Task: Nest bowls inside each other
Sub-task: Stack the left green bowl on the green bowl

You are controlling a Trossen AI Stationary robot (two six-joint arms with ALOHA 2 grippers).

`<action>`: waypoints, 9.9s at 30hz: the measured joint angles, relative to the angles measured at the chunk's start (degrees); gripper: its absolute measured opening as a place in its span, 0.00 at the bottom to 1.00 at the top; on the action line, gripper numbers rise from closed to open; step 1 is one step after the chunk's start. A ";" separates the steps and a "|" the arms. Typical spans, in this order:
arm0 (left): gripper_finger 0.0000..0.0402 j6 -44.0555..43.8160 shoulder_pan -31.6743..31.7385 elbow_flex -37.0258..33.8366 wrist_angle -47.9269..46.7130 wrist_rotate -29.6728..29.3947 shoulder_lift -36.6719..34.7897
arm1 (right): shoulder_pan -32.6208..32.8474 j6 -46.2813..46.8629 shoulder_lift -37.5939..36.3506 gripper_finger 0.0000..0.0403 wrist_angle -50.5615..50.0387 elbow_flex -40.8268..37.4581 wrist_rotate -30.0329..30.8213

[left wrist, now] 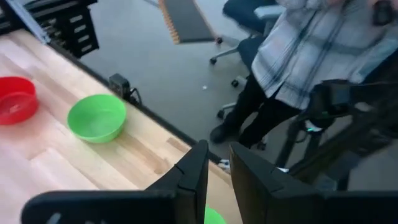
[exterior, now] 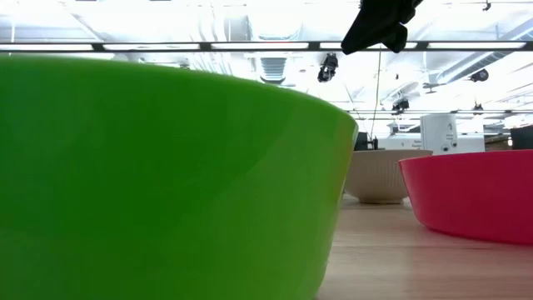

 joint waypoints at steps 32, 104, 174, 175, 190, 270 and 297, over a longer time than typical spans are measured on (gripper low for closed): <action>0.17 -38.82 -2.12 -14.33 0.14 -13.44 7.42 | 0.00 0.00 -0.01 0.16 0.00 0.00 0.00; 0.17 -51.80 -2.12 -44.44 14.91 -4.60 2.49 | 0.00 0.00 -0.02 0.16 0.00 0.00 0.00; 0.17 -50.60 -2.10 -43.06 17.75 -4.11 7.91 | 0.00 0.00 -0.02 0.16 0.00 0.00 0.00; 0.17 -50.60 -2.10 -43.06 17.90 -4.11 7.93 | 0.00 -0.01 -0.01 0.16 0.00 0.00 0.00; 0.02 -53.96 -2.10 -45.41 22.19 -2.75 7.88 | 0.00 0.00 -0.01 0.16 0.00 0.00 0.00; 0.01 -40.84 17.39 -19.41 1.46 -19.74 5.58 | 0.00 0.00 -0.02 0.16 0.00 0.00 0.00; 0.01 -20.83 36.18 -5.23 0.86 -8.77 23.50 | 0.00 -0.02 0.00 0.16 0.00 0.00 0.00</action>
